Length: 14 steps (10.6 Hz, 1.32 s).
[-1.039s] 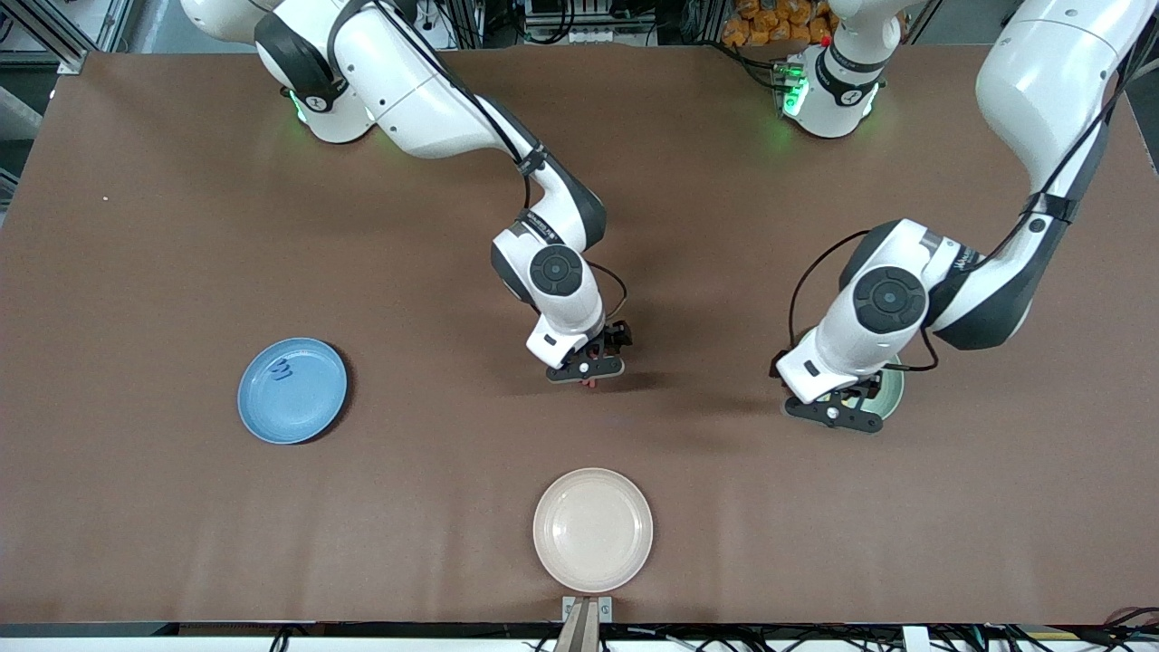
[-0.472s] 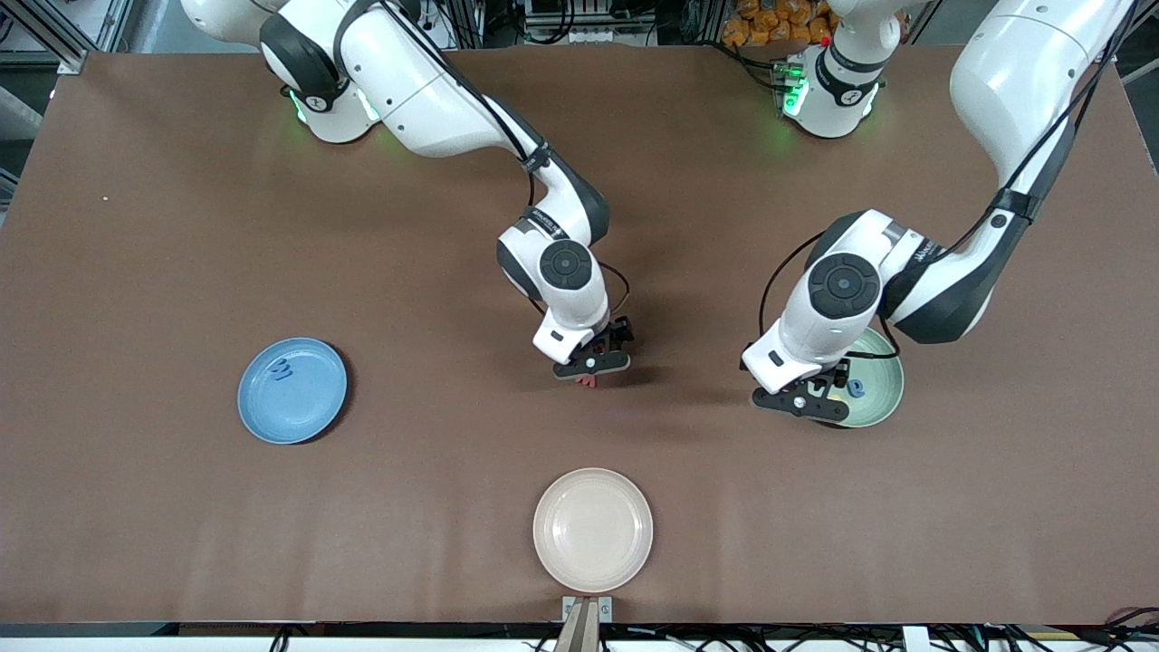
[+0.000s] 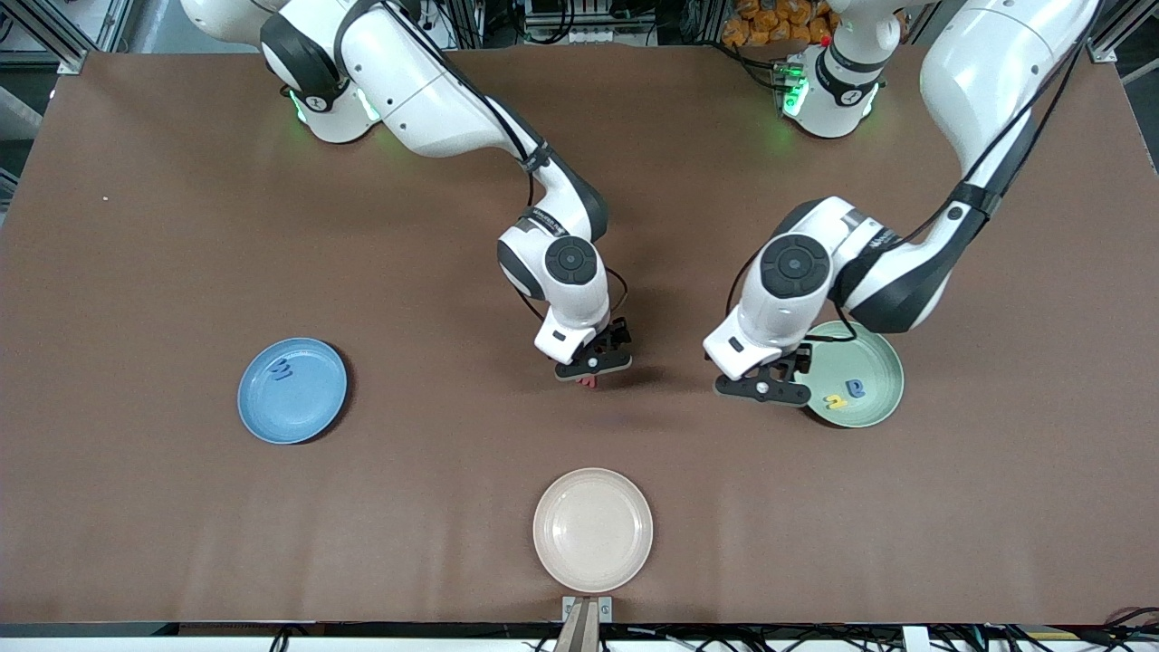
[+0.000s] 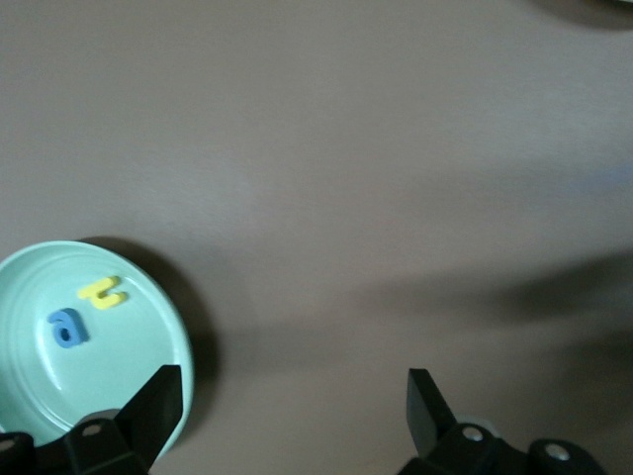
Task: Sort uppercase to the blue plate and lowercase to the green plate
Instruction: 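Grasp the pink Q with the right gripper while the left gripper withdraws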
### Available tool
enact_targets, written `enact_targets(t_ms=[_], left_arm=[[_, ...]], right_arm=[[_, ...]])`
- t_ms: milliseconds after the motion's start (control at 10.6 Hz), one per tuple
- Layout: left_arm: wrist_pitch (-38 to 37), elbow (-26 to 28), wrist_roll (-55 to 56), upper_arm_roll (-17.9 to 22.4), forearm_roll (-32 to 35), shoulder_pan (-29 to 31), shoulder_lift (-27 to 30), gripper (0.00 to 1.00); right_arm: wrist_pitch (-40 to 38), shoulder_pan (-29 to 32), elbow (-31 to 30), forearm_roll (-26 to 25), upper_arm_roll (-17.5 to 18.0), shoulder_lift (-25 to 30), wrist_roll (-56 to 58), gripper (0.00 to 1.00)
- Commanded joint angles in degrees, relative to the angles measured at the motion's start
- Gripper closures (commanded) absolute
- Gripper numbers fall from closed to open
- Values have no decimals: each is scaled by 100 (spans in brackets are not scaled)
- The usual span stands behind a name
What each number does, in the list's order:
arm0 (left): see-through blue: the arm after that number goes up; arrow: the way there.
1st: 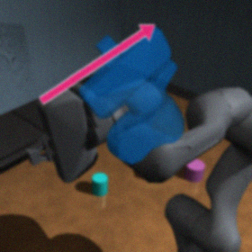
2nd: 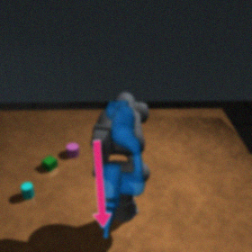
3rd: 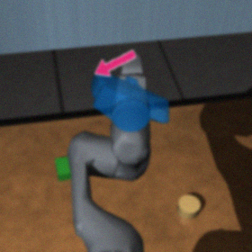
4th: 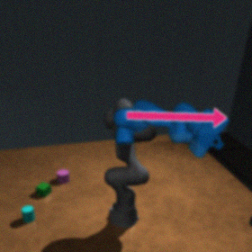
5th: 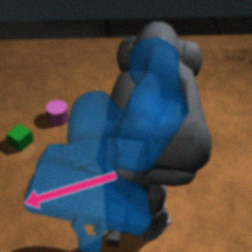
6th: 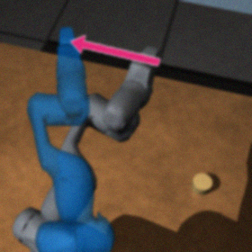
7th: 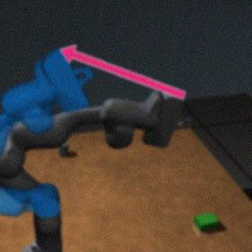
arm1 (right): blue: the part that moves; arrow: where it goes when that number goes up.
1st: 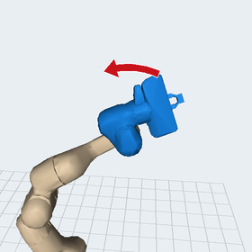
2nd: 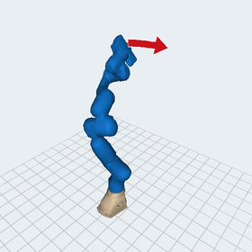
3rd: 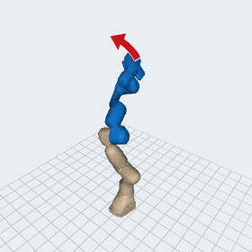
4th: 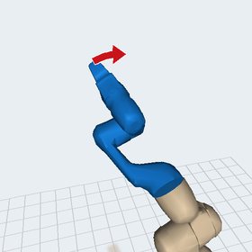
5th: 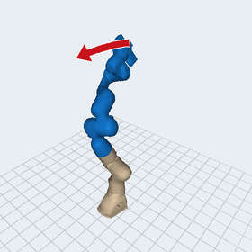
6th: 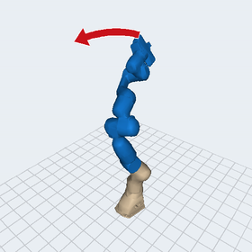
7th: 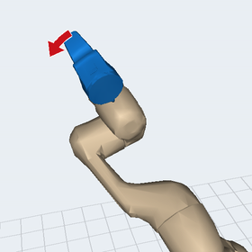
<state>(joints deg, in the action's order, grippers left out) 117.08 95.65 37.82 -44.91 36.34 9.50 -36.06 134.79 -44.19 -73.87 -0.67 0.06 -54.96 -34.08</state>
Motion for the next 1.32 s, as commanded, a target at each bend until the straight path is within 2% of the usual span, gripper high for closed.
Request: enact_targets(t_ms=[0, 378, 472, 567, 661, 1228], left_arm=[[-115, -64, 243, 26, -92, -133, 12, 0], [-115, -196, -71, 44, -92, 42, 73, 0], [-115, -196, -134, 44, -100, 121, 73, 0], [-115, -196, -134, 44, -92, 122, 73, 0], [-115, -205, -134, 44, -92, 131, 73, 0], [-115, -284, -143, 61, -83, 96, 20, 0]], right_arm=[[-23, -54, 224, -100, -32, -129, -108, 0], [-5, -89, 224, -100, -32, -138, -117, 0], [3, -90, 224, -109, -32, -147, -108, 20], [12, -90, 224, -109, -32, -147, -99, 73], [12, -90, 224, -117, -32, -147, -91, 100], [-23, -81, 215, -126, -32, -95, -82, 100]])
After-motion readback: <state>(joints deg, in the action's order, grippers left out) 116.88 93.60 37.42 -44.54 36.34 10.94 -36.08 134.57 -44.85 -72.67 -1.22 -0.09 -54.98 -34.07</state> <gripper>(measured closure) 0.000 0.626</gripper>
